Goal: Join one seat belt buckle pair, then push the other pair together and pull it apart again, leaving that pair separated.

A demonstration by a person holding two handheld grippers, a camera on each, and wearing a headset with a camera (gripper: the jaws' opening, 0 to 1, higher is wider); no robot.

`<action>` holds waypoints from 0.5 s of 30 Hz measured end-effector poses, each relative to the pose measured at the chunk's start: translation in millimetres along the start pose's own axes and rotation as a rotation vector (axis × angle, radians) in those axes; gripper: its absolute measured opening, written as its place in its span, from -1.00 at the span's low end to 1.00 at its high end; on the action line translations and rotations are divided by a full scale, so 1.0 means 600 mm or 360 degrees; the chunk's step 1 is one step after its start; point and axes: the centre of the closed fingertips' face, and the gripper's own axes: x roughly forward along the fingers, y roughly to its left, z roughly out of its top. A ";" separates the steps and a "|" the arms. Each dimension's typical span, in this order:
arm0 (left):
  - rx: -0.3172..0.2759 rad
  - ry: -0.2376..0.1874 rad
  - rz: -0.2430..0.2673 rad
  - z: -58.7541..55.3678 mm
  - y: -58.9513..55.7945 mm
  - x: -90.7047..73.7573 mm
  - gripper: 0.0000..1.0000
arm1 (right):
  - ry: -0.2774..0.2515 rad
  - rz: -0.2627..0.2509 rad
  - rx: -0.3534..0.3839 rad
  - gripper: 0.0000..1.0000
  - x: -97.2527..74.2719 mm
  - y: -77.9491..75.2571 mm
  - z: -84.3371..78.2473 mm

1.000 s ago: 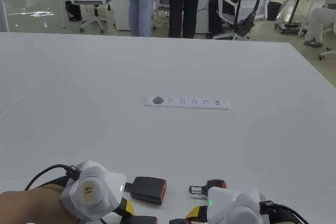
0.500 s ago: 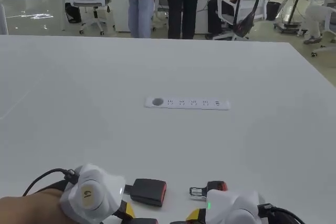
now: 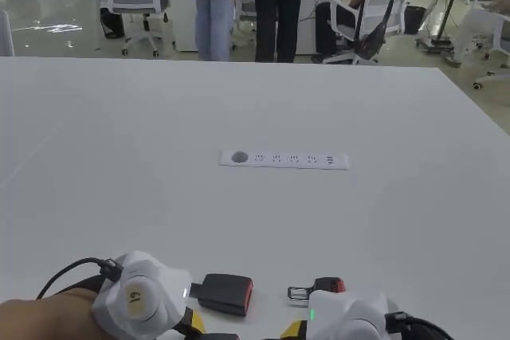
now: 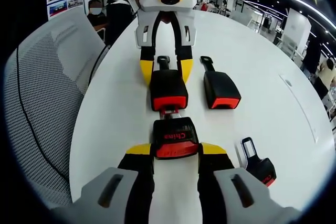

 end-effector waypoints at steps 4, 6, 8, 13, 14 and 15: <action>0.0004 0.0003 -0.0003 0.000 0.000 0.000 -0.37 | -0.0002 -0.0005 0.0010 -0.42 0.001 0.001 0.005; 0.0004 0.0003 -0.0003 0.000 0.000 0.000 -0.37 | -0.0001 -0.0004 0.0012 -0.42 0.000 0.002 0.005; 0.0005 0.0005 -0.0003 0.000 0.000 0.000 -0.37 | 0.0005 -0.0006 0.0011 -0.42 0.000 0.002 0.004; 0.0002 0.0007 -0.0001 -0.001 0.001 0.000 -0.37 | -0.0004 -0.0011 0.0017 -0.42 0.001 0.003 0.009; 0.0003 0.0008 -0.0001 -0.001 0.001 0.000 -0.37 | -0.0014 -0.0009 0.0041 -0.42 0.004 0.005 0.014; 0.0004 0.0011 -0.0001 -0.002 0.001 0.000 -0.38 | -0.0011 -0.0012 0.0035 -0.42 0.007 0.006 0.016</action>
